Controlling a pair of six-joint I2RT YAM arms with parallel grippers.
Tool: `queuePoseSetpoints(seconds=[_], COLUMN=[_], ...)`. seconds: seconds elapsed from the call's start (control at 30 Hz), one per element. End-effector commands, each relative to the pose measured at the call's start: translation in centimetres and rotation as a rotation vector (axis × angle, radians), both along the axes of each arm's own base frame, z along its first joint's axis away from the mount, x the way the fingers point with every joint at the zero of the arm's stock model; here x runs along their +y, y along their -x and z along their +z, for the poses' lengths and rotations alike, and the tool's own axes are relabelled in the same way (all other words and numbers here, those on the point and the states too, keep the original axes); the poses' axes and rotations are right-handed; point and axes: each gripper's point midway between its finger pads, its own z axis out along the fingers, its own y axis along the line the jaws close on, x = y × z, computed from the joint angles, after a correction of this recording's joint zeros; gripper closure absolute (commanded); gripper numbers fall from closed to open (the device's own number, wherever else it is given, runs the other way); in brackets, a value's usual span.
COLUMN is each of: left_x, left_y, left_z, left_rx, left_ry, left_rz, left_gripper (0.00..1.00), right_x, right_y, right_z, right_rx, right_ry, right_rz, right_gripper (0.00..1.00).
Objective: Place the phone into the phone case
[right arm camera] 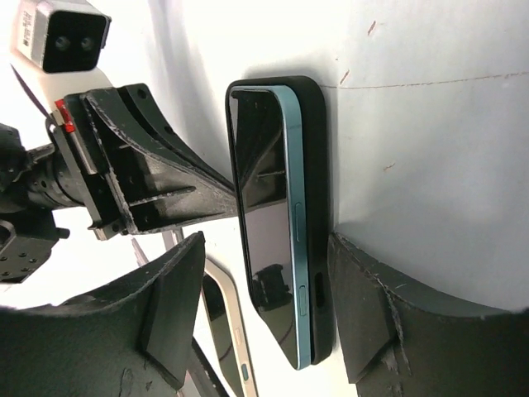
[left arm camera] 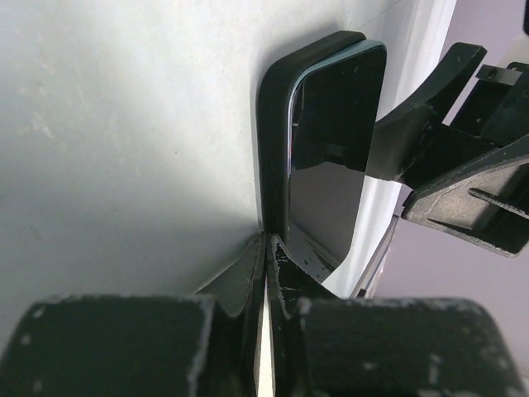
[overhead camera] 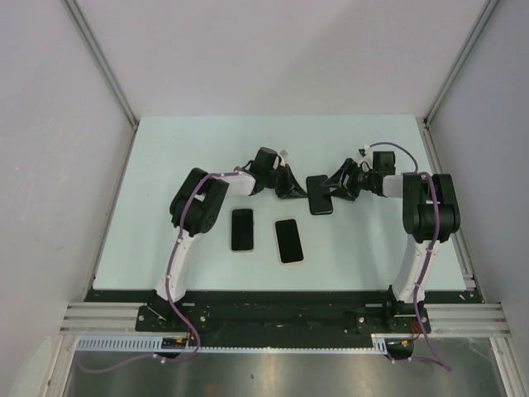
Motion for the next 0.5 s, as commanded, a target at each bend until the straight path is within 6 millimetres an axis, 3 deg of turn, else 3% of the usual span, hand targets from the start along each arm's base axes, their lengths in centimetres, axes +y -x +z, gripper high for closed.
queuePoseSetpoints(seconds=[0.0, 0.47], left_x=[-0.2, -0.3], left_y=[1.3, 1.3], left_z=[-2.0, -2.1], left_rx=[0.039, 0.042], left_ry=[-0.043, -0.044], left_rz=[0.006, 0.010], left_gripper=[0.92, 0.92], right_x=[3.2, 1.3], right_y=[1.9, 2.1], right_z=[2.4, 0.9], right_rx=[0.002, 0.034], right_ry=[-0.219, -0.186], right_rz=[0.126, 0.078], right_gripper=[0.36, 0.41])
